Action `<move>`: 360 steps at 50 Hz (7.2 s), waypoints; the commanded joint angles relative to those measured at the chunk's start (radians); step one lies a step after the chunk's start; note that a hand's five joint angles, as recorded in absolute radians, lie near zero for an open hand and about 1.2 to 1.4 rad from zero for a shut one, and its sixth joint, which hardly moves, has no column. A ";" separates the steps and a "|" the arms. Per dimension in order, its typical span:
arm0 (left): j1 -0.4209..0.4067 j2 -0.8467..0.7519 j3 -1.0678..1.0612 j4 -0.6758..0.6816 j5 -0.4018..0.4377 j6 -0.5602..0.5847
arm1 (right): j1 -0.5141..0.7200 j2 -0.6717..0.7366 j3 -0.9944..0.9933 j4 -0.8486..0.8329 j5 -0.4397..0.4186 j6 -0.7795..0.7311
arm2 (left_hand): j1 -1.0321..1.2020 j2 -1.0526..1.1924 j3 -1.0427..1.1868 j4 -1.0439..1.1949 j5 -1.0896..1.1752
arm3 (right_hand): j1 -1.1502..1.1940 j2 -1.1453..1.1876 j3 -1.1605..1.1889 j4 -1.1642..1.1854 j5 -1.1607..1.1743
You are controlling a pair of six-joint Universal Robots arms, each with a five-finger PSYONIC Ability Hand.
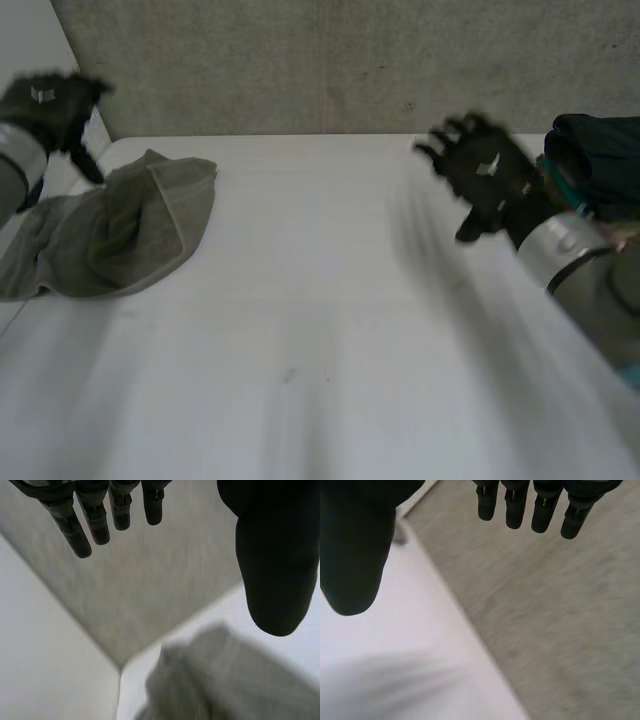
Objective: Fold the laundry.
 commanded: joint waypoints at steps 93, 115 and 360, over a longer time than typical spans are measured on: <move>0.050 -0.392 -0.006 0.121 0.051 0.132 | -0.004 0.111 0.164 -0.008 0.038 -0.084 | 1.226 1.215 1.186 1.192 1.173 | -0.053 -0.037 -0.038 -0.036 -0.048; -0.313 -0.046 0.034 0.260 -0.004 -0.306 | -0.053 0.105 0.154 -0.017 0.061 -0.068 | 1.226 1.215 1.186 1.192 1.173 | -0.053 -0.037 -0.038 -0.036 -0.048; -0.165 0.389 -0.300 -0.281 -0.055 0.064 | -0.270 -0.269 -0.400 0.979 0.109 -0.263 | 1.226 1.215 1.186 1.192 1.173 | 1.169 1.184 1.184 1.186 1.174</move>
